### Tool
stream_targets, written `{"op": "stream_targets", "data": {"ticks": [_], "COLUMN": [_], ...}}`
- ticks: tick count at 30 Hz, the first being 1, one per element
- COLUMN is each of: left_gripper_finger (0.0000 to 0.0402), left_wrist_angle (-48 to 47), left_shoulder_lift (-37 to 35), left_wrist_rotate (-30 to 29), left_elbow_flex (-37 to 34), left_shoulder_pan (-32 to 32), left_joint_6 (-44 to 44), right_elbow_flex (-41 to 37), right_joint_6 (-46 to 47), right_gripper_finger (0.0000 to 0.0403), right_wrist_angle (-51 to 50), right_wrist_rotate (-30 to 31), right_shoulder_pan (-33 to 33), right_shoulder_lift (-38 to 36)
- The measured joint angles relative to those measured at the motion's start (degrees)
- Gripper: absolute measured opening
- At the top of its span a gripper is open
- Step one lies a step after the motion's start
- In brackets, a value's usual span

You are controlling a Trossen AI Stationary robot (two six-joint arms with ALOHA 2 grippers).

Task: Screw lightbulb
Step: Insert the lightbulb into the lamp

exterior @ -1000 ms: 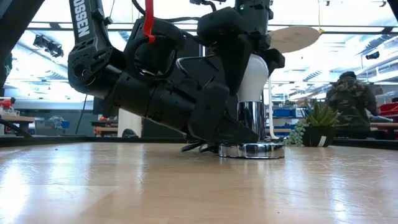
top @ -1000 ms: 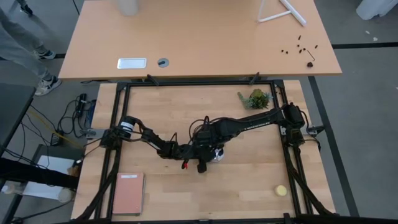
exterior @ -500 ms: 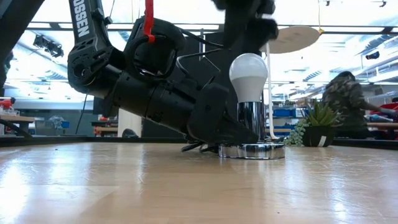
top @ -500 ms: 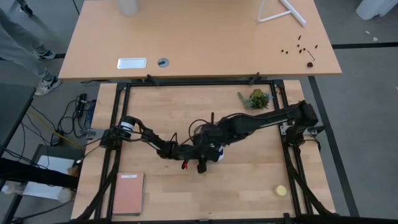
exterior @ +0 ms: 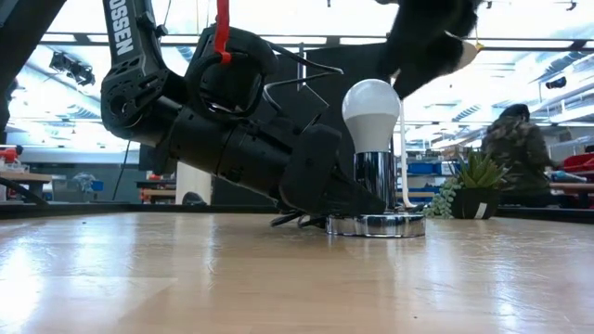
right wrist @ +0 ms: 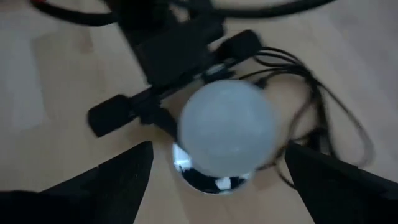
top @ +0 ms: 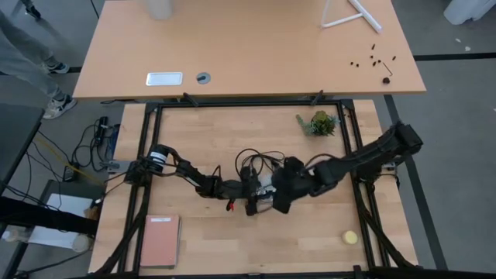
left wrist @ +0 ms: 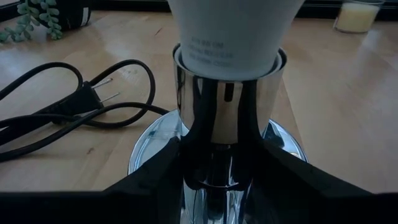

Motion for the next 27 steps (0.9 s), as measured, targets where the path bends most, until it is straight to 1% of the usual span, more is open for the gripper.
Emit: {"op": "stream_targets", "data": {"ticks": [7,9,12,16,20,22,27], "left_gripper_finger": [0.0195,0.0195,0.0195,0.0195,0.0195,0.0195,0.0195], "left_wrist_angle": [0.07,0.07,0.09,0.11,0.22,0.28,0.33], "left_shoulder_lift": [0.00,0.00,0.00,0.00,0.00,0.00,0.00], "left_wrist_rotate": [0.02,0.02,0.06,0.54,0.63,0.74,1.81], "left_elbow_flex": [0.00,0.00,0.00,0.00,0.00,-0.02,-0.02], "left_shoulder_pan": [0.00,0.00,-0.02,-0.04,-0.20,-0.33,-0.37], "left_joint_6": [0.15,0.17,0.59,0.68,0.63,0.63,0.66], "right_elbow_flex": [-15.12,-19.63,-26.93,-35.83,-41.68,-43.11,-43.54], "right_joint_6": [-3.25,-5.52,-11.01,-17.52,-22.90,-25.90,-29.95], "right_gripper_finger": [0.0373,0.0373,0.0373,0.0373,0.0373,0.0373,0.0373], "right_wrist_angle": [17.44,24.43,38.70,57.81,70.01,73.38,73.86], "right_wrist_rotate": [5.44,5.69,4.83,1.02,-2.61,-5.15,-11.97], "right_shoulder_pan": [2.07,1.48,-0.02,-2.82,-4.93,-5.87,-8.81], "right_shoulder_lift": [-4.48,-5.41,-6.05,-5.72,-5.70,-5.70,-5.70]}}
